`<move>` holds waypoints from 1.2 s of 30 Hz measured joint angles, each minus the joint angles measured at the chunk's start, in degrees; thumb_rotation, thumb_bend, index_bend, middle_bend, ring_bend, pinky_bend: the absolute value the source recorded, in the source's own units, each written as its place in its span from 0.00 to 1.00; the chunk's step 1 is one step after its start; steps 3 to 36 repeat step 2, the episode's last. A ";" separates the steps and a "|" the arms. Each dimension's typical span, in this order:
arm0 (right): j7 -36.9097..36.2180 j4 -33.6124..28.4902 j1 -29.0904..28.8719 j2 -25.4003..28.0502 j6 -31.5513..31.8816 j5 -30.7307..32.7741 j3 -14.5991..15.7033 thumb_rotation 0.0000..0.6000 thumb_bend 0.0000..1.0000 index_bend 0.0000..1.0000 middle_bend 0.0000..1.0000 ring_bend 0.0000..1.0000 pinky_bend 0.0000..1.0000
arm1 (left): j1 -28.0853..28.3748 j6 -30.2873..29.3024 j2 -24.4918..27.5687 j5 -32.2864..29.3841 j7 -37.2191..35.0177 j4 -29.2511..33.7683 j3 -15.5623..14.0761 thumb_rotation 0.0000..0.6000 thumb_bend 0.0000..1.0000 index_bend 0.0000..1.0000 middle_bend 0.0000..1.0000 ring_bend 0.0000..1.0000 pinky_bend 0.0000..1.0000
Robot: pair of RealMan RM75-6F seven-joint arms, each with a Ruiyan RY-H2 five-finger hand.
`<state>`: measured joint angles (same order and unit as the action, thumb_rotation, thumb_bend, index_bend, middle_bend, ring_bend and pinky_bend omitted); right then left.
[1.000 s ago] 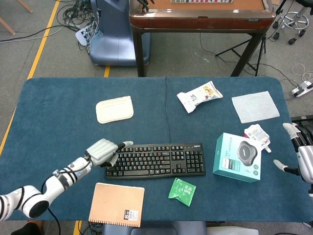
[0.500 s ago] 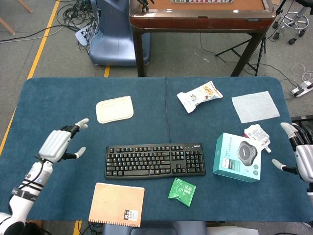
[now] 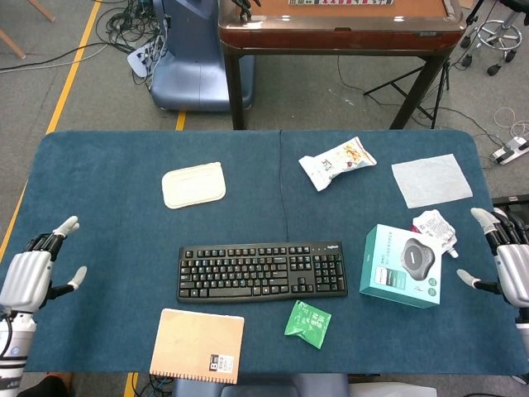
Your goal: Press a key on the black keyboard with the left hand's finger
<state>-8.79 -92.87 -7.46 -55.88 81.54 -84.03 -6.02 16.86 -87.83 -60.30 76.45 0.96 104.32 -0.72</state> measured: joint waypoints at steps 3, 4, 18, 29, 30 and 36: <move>-0.05 -0.05 0.02 0.00 0.08 -0.09 0.01 1.00 0.11 0.05 0.13 0.08 0.07 | -1.37 -1.01 -0.26 0.37 0.38 0.14 -0.07 1.00 0.28 0.07 0.19 0.24 0.17; -0.05 -0.05 0.02 0.00 0.08 -0.09 0.01 1.00 0.11 0.05 0.13 0.08 0.07 | -1.37 -1.01 -0.26 0.37 0.38 0.14 -0.07 1.00 0.28 0.07 0.19 0.24 0.17; -0.05 -0.05 0.02 0.00 0.08 -0.09 0.01 1.00 0.11 0.05 0.13 0.08 0.07 | -1.37 -1.01 -0.26 0.37 0.38 0.14 -0.07 1.00 0.28 0.07 0.19 0.24 0.17; -0.05 -0.05 0.02 0.00 0.08 -0.09 0.01 1.00 0.11 0.05 0.13 0.08 0.07 | -1.37 -1.01 -0.26 0.37 0.38 0.14 -0.07 1.00 0.28 0.07 0.19 0.24 0.17; -0.05 -0.05 0.02 0.00 0.08 -0.09 0.01 1.00 0.11 0.05 0.13 0.08 0.07 | -1.37 -1.01 -0.26 0.37 0.38 0.14 -0.07 1.00 0.28 0.07 0.19 0.24 0.17; -0.05 -0.05 0.02 0.00 0.08 -0.09 0.01 1.00 0.11 0.05 0.13 0.08 0.07 | -1.37 -1.01 -0.26 0.37 0.38 0.14 -0.07 1.00 0.28 0.07 0.19 0.24 0.17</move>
